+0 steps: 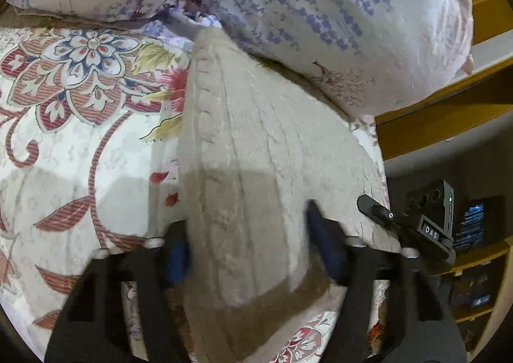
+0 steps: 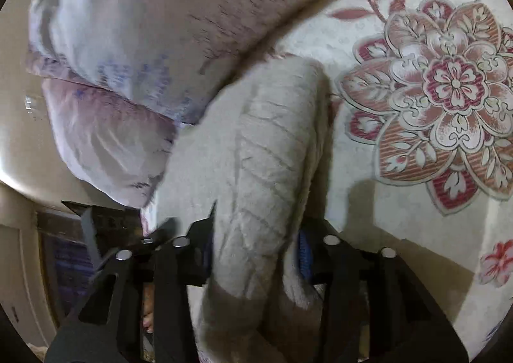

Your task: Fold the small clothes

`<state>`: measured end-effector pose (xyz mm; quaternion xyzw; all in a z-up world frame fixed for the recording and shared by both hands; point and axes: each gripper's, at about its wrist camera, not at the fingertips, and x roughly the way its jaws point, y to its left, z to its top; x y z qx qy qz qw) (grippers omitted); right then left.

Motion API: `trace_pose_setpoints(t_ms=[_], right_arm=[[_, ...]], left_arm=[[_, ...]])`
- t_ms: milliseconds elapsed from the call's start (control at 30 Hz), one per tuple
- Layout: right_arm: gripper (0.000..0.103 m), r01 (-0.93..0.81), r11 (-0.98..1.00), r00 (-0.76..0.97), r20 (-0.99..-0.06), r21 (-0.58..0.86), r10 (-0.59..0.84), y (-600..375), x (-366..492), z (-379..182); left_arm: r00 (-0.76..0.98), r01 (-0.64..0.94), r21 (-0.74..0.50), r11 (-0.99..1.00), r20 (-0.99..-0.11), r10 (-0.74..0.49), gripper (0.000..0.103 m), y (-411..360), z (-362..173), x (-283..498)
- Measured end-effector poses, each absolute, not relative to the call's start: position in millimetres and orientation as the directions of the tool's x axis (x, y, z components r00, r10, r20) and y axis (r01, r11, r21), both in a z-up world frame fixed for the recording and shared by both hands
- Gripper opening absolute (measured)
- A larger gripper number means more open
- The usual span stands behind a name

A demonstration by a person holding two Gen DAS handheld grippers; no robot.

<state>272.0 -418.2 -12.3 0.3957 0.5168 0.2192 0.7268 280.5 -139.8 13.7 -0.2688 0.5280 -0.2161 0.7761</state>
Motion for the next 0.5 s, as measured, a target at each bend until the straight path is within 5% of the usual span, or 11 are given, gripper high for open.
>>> trace_pose_setpoints(t_ms=[100,233,300,367,433,500], right_arm=[[0.036,0.006,0.552,0.381,-0.512,0.834,0.77,-394.3,265.1,12.4],[0.035,-0.128,0.541,0.328,-0.48,0.831,0.814,-334.5,263.4,26.9],[0.035,-0.159,0.607,0.284,-0.553,0.779,0.784,-299.9,271.2,16.7],[0.037,-0.139,0.758,0.227,-0.725,0.637,0.65,-270.9,282.0,-3.6],[0.056,-0.071,0.761,0.26,-0.725,0.645,0.638,-278.3,281.7,-3.9],[0.057,-0.029,0.741,0.371,-0.681,0.671,0.632,-299.0,274.1,12.4]], left_arm=[[0.356,0.127,-0.695,0.708,-0.634,-0.687,0.038,-101.2,31.5,263.6],[0.445,0.225,-0.607,0.762,-0.632,-0.634,0.04,-55.1,70.3,237.8],[0.498,0.206,-0.505,0.838,-0.684,-0.534,0.049,-32.2,68.0,231.3],[0.51,0.131,-0.325,0.937,-0.788,-0.345,0.057,-25.9,49.0,237.4],[0.492,0.075,-0.297,0.952,-0.819,-0.294,0.062,-21.5,34.8,240.4],[0.542,0.049,-0.322,0.945,-0.786,-0.296,0.068,-15.5,45.5,229.7]])
